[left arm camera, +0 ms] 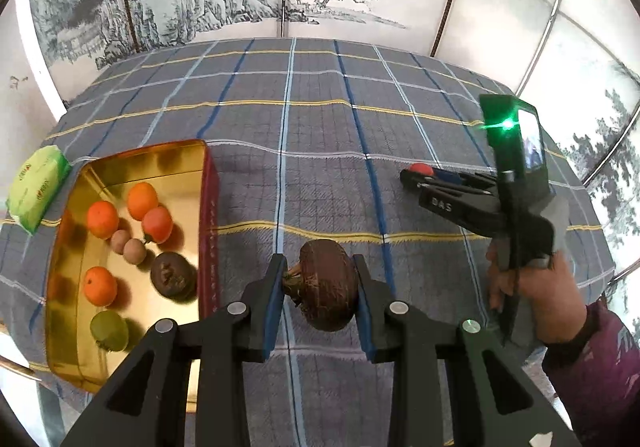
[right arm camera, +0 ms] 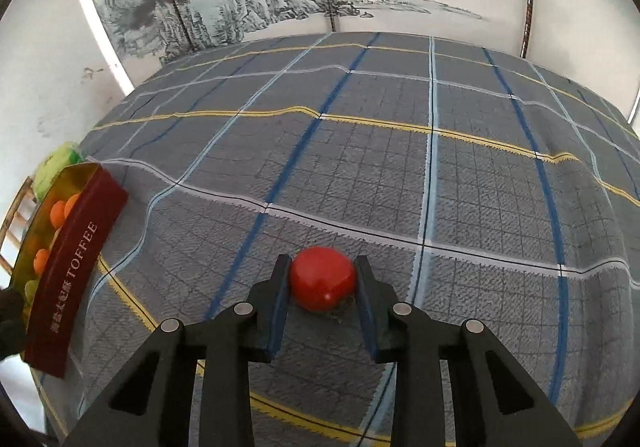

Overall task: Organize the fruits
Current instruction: 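Carry dark brown fruit over gold tin with left tool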

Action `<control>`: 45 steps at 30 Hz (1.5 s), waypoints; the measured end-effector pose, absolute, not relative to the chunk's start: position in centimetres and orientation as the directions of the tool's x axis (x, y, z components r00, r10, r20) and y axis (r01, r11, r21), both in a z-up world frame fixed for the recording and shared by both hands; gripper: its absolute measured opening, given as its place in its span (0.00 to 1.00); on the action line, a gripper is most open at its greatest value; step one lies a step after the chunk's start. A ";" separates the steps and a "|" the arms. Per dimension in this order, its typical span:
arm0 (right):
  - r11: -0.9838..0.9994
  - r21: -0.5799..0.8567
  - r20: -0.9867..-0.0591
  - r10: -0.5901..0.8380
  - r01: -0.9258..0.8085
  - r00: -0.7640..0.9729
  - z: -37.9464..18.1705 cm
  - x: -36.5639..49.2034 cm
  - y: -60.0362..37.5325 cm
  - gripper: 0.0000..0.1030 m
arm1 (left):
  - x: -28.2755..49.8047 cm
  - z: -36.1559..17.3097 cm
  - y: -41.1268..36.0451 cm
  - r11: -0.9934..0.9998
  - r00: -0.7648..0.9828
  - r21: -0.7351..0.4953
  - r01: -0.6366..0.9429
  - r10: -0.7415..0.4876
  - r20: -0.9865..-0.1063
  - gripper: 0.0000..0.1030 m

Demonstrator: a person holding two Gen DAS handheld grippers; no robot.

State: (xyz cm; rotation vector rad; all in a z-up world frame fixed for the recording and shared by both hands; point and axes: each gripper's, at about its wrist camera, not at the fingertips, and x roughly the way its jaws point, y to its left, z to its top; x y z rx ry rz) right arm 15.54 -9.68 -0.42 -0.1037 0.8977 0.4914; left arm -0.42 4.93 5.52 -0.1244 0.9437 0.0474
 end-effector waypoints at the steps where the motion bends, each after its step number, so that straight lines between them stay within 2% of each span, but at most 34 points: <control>1: 0.888 0.105 -0.769 0.358 -0.448 0.530 -0.4 15.5 -9.6 0.31 | -0.7 5.6 4.9 0.992 0.588 -0.080 -0.097 -0.008 -0.809 0.27; 14: 0.908 0.013 -0.758 0.281 -0.418 0.588 -0.5 14.4 -8.5 0.31 | -3.5 4.8 5.6 0.993 0.597 -0.018 -0.117 0.056 -0.801 0.27; 29: 0.908 0.009 -0.759 0.279 -0.418 0.589 -0.5 14.4 -8.4 0.31 | -4.3 3.4 8.2 0.988 0.584 -0.039 -0.150 0.057 -0.809 0.27; 40: 0.908 0.013 -0.758 0.282 -0.419 0.588 -0.6 14.5 -8.4 0.31 | -5.9 3.5 16.1 0.958 0.581 -0.048 -0.281 0.130 -0.804 0.27; 45: 0.907 0.026 -0.758 0.292 -0.419 0.584 -0.6 14.5 -8.6 0.31 | -5.5 3.6 20.8 0.934 0.547 0.036 -0.355 0.238 -0.803 0.27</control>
